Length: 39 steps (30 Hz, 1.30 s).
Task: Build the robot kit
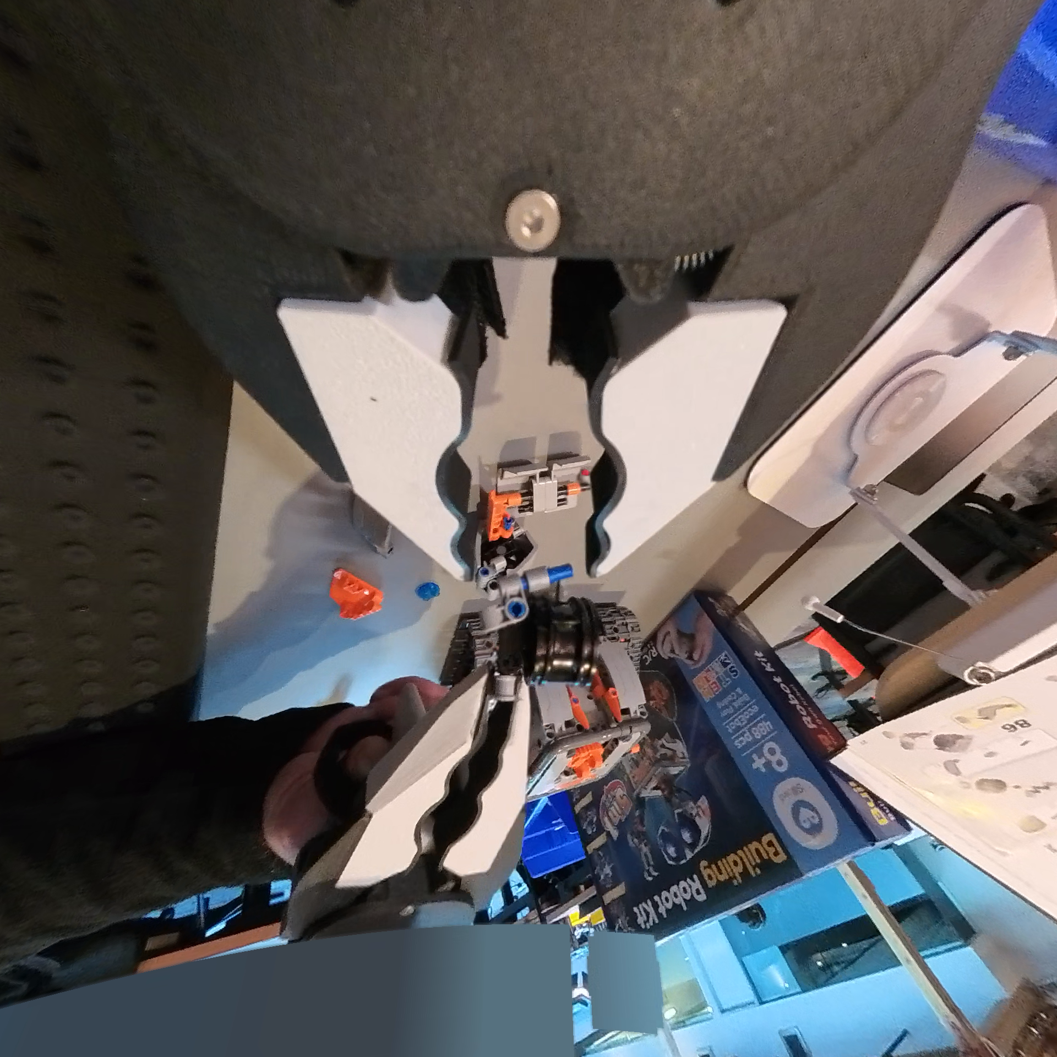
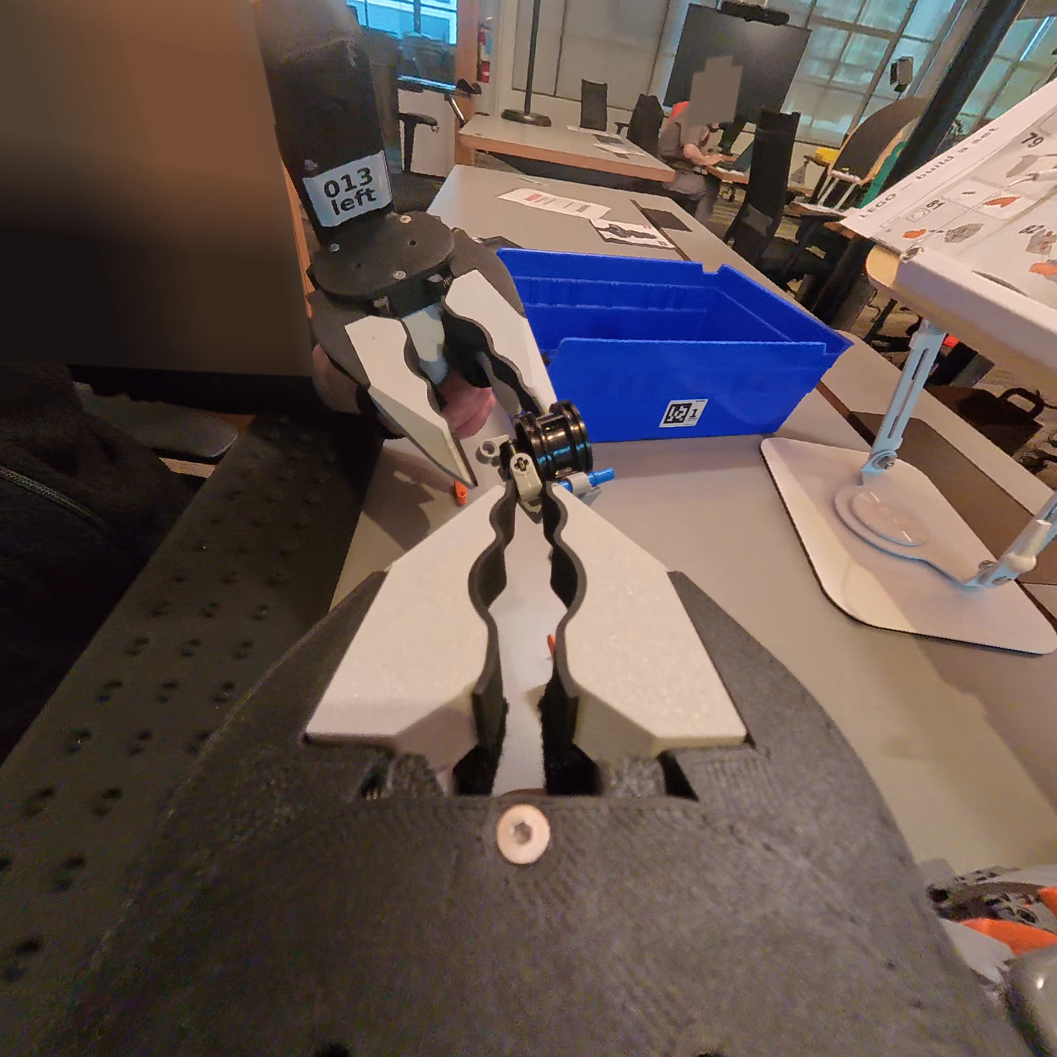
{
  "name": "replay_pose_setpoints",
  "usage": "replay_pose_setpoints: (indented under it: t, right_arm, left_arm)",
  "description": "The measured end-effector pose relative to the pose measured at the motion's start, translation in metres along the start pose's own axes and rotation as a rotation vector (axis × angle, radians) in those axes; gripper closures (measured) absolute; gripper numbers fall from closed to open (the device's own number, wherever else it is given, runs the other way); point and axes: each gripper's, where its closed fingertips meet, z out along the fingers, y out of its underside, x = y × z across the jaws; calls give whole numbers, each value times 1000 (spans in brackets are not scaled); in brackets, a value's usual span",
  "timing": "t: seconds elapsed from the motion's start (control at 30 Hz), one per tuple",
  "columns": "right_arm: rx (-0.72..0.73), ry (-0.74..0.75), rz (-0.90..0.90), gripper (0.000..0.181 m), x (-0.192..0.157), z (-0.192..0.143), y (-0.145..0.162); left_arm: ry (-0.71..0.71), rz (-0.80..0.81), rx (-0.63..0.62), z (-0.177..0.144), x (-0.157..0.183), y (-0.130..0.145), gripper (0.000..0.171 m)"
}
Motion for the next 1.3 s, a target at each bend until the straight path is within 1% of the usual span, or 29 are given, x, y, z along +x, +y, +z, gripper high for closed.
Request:
replay_pose_setpoints:
  t: [0.1, 0.23, 0.43, 0.53, 0.63, 0.7, 0.8, 1.13, 1.3]
  right_arm:
    - [-2, -10, -6, 175, -2, 1, 1]
    - [3, -12, -23, 175, -4, 1, 0]
    - [4, -1, -63, 175, -5, 1, -1]
    - [-4, 10, -94, 176, -6, 2, -1]
    - [-10, 17, -137, 176, -10, 2, -3]
    - [-16, 24, -158, 176, -11, 3, -3]
    - [-15, 25, -168, 176, -12, 3, -4]
    - [-5, 3, -181, 176, -16, 2, -6]
    - [4, -3, -153, 176, -14, 1, -7]
  left_arm:
    - [16, -18, 17, -1, 1, -2, 148]
    - [41, -53, 19, -1, 2, -2, 148]
    - [28, -40, 28, -3, 1, -4, 149]
    - [54, -77, 10, 0, 2, 0, 148]
    - [65, -121, 21, 0, 1, 0, 141]
    - [86, -138, 10, 1, 3, 2, 146]
    - [98, -140, 7, 2, 5, 3, 148]
    - [68, -55, 4, -3, 7, -3, 151]
    - [52, -21, -13, -3, 7, -4, 151]
